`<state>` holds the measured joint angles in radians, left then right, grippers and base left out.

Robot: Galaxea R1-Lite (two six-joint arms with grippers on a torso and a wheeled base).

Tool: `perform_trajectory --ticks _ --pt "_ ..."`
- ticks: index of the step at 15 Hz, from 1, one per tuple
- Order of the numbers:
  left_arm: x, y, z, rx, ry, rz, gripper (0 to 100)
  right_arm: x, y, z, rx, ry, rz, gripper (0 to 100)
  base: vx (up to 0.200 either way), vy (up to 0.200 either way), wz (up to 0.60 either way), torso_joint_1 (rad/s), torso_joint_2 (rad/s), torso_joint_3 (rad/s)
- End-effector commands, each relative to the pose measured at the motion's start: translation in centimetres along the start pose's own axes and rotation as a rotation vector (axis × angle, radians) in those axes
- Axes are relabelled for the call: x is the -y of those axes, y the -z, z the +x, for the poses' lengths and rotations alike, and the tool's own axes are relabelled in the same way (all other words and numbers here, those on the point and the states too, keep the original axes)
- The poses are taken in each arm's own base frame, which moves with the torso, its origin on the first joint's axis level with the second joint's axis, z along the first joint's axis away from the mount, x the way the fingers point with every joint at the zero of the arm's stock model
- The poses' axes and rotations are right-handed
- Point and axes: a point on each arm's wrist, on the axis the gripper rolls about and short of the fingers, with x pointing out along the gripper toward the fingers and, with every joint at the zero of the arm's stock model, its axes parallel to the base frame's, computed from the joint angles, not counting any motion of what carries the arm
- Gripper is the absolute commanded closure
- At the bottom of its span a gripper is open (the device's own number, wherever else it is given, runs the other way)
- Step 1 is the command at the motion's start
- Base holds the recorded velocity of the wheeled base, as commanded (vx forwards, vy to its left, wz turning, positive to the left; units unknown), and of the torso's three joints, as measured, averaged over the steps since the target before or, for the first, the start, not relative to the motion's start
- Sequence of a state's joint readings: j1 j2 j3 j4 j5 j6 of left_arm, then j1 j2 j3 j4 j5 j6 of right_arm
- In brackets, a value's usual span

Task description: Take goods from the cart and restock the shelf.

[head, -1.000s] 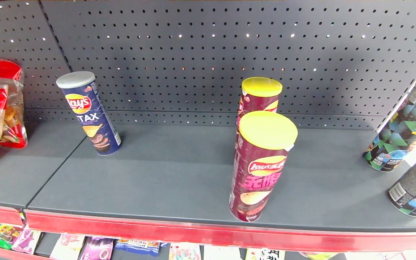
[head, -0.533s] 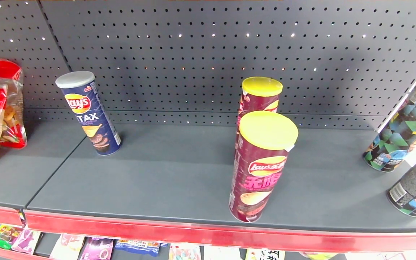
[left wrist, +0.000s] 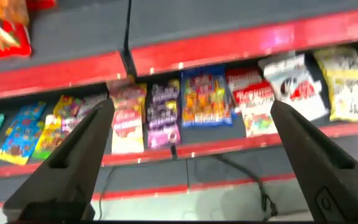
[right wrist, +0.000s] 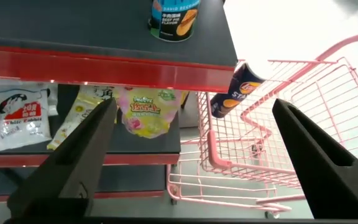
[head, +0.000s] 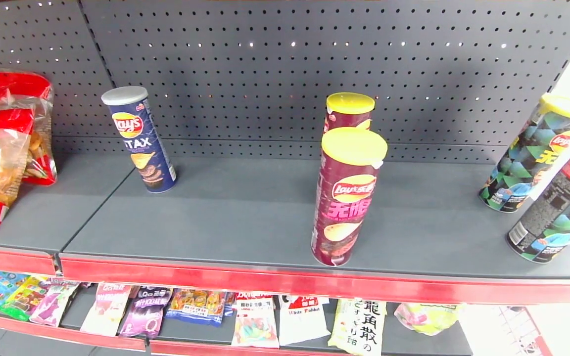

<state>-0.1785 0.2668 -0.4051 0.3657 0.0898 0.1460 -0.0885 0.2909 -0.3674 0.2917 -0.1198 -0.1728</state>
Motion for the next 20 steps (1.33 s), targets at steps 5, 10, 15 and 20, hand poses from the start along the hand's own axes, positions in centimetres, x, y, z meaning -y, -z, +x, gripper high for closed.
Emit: perform_trajectory --ticks 5,10,15,20 --pt "-0.01 0.0 0.06 0.012 0.003 0.006 0 -0.02 0.03 0.1 -0.007 -0.004 -0.014 0 0.0 -0.2 0.0 0.005 0.0 0.002" --pt "0.02 0.44 -0.12 0.025 0.006 0.058 0 -0.08 0.3 0.21 -0.016 -0.006 -0.014 0 0.0 -0.08 0.0 0.001 0.0 0.001" --pt "-0.01 0.39 -0.09 0.022 -0.001 0.074 0 -0.15 0.5 0.36 -0.026 -0.015 -0.017 0 -0.08 0.0 0.0 0.004 0.0 0.0" --pt "0.02 0.5 -0.05 0.02 0.004 0.076 0 -0.22 0.86 0.47 -0.032 -0.016 -0.017 0 -0.2 0.0 0.0 -0.001 0.01 0.003"
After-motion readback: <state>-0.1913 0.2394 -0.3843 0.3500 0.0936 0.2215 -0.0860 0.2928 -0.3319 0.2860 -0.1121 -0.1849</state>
